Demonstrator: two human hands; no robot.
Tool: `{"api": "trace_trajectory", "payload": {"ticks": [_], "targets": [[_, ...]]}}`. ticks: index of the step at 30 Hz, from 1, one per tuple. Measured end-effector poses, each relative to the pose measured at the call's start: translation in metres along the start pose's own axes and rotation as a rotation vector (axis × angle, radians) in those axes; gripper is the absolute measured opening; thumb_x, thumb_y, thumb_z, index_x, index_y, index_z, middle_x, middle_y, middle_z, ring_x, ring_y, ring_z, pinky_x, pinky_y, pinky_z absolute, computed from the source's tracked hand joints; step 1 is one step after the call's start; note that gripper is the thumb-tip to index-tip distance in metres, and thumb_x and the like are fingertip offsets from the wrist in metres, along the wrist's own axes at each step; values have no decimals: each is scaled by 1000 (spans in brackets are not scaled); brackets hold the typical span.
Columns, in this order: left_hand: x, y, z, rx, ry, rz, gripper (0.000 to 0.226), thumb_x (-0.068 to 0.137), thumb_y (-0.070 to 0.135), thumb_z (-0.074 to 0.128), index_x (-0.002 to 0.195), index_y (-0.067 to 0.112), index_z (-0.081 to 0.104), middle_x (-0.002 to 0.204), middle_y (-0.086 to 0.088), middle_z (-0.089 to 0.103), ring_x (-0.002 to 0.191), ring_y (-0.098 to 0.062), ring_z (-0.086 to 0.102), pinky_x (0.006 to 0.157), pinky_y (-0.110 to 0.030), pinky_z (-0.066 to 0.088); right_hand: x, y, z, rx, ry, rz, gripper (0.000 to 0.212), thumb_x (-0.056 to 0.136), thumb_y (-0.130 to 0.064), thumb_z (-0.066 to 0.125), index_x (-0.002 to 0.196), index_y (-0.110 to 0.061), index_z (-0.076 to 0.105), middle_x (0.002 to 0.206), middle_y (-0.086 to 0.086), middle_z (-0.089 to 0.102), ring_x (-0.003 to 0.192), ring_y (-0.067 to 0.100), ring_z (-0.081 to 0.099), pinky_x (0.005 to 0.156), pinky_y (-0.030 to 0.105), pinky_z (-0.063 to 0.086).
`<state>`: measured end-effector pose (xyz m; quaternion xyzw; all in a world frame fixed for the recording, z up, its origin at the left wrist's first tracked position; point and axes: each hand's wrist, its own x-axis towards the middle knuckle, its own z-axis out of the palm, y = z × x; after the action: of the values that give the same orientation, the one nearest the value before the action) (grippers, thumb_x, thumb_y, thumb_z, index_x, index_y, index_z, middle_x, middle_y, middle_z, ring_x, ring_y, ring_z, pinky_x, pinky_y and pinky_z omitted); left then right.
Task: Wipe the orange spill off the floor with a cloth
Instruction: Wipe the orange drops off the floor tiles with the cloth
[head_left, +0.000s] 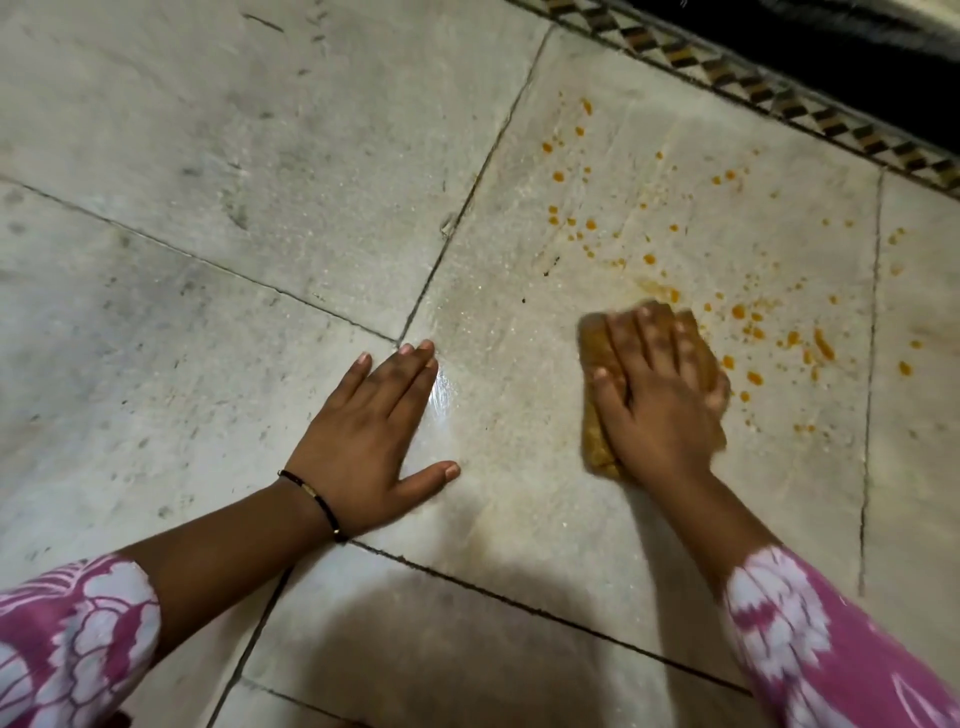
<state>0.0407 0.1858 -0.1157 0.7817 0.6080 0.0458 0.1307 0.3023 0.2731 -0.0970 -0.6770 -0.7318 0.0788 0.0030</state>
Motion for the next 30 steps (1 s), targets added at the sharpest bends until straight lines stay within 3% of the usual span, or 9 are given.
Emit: {"api": "trace_trajectory", "payload": {"ticks": [5,9,11,15,20,22,25,28,30], "targets": [[1,1,2,17,-1,2,89,86,67,35,148,4,26,158,-10,20,146,-21,16,118,-44,11,-74,-43,15,-54,-77,6,60,88,-55,19,146,-43,20,158,-8,18,145,26,12,109,65,6],[0,0,2,24,-1,11,89,85,67,34,148,4,26,157,-10,20,145,-22,17,118,-44,11,-30,-76,14,-27,-82,-260,55,92,-53,25,146,-45,18,158,-11,15,146,23,7,109,63,1],[0,0,2,24,-3,15,89,86,67,34,148,4,26,158,-10,20,145,-22,17,118,-44,12,5,-64,8,-40,-115,-284,57,92,-55,25,147,-46,14,159,-12,9,146,20,3,111,60,1],[0,-1,1,20,-13,20,88,87,67,30,149,4,24,158,-10,19,146,-21,16,118,-43,11,3,-9,2,3,-32,3,62,88,-63,21,147,-46,13,159,-14,6,146,16,1,113,55,4],[0,1,3,34,-7,18,89,86,68,30,148,4,25,158,-11,20,145,-22,18,117,-44,11,-111,-6,16,-67,2,191,65,89,-55,23,150,-33,20,159,-2,9,145,26,8,110,64,12],[0,0,3,37,-18,17,89,86,68,31,148,4,26,157,-11,20,145,-22,17,117,-45,12,-123,-44,24,-35,20,92,64,86,-48,33,146,-26,31,155,1,21,142,30,20,108,65,15],[0,-2,2,40,-25,31,90,86,68,30,148,4,26,157,-11,20,145,-22,18,117,-44,12,-86,-89,25,-8,9,-168,60,87,-46,31,145,-27,34,153,1,32,143,28,23,110,61,6],[0,-2,2,35,-28,39,90,86,69,28,148,4,25,158,-11,18,145,-23,17,117,-45,12,-17,-81,12,-42,-78,-280,62,90,-50,20,149,-34,18,159,-7,13,146,20,4,113,56,-7],[0,-3,2,28,-38,44,90,86,69,27,148,4,25,158,-11,18,146,-23,16,117,-45,12,0,-52,7,-34,-84,-206,63,89,-54,18,149,-37,15,159,-10,9,146,17,0,114,50,-9]]}}
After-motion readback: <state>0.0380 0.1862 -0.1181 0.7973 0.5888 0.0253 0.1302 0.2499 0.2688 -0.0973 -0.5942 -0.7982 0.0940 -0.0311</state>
